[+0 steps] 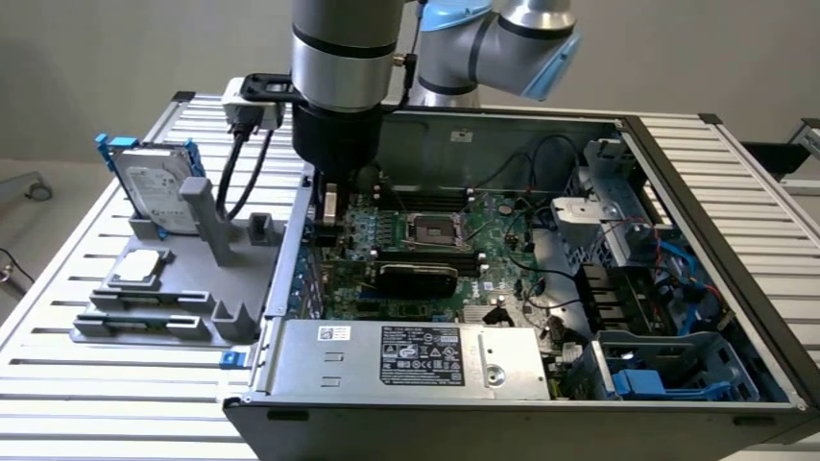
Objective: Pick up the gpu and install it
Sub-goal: 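Press down on the gpu until it lock into place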
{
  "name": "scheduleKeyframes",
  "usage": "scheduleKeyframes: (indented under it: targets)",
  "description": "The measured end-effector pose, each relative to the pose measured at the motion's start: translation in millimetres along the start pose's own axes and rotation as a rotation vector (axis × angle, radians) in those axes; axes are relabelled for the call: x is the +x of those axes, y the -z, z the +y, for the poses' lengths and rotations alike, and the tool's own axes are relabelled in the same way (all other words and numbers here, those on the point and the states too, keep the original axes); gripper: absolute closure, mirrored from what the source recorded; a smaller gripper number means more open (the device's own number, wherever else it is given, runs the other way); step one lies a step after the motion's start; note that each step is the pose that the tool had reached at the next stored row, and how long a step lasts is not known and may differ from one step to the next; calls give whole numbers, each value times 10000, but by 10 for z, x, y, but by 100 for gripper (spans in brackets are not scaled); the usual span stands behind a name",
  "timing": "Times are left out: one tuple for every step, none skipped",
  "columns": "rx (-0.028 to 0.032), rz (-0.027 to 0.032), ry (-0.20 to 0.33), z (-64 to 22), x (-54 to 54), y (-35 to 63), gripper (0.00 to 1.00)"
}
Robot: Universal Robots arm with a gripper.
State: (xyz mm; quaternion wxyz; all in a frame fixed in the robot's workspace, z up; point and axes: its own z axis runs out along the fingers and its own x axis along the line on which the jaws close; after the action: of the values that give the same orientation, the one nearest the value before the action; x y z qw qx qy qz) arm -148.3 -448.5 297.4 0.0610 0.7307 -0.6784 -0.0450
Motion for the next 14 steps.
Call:
scheduleKeyframes:
  targets:
    - [0, 3, -1, 5, -1, -1, 89]
    - [-2, 6, -2, 8, -2, -2, 89]
    - [-4, 14, -4, 11, -2, -2, 89]
    - [-6, 27, -8, 12, -1, -1, 89]
    - [-7, 47, -9, 12, -1, -2, 89]
    - [-8, 70, -14, 12, -1, -3, 89]
    - [-9, 100, -19, 12, -2, -4, 89]
    - [-13, 133, -24, 12, -2, -3, 89]
    - [-16, 167, -29, 12, -2, -2, 89]
    - [-19, 203, -34, 12, -3, -2, 89]
    - [-22, 236, -39, 12, -4, -2, 89]
    - [-24, 269, -43, 12, -5, -2, 89]
    - [-26, 306, -50, 12, -6, -2, 89]
    - [-28, 350, -57, 12, -7, -2, 89]
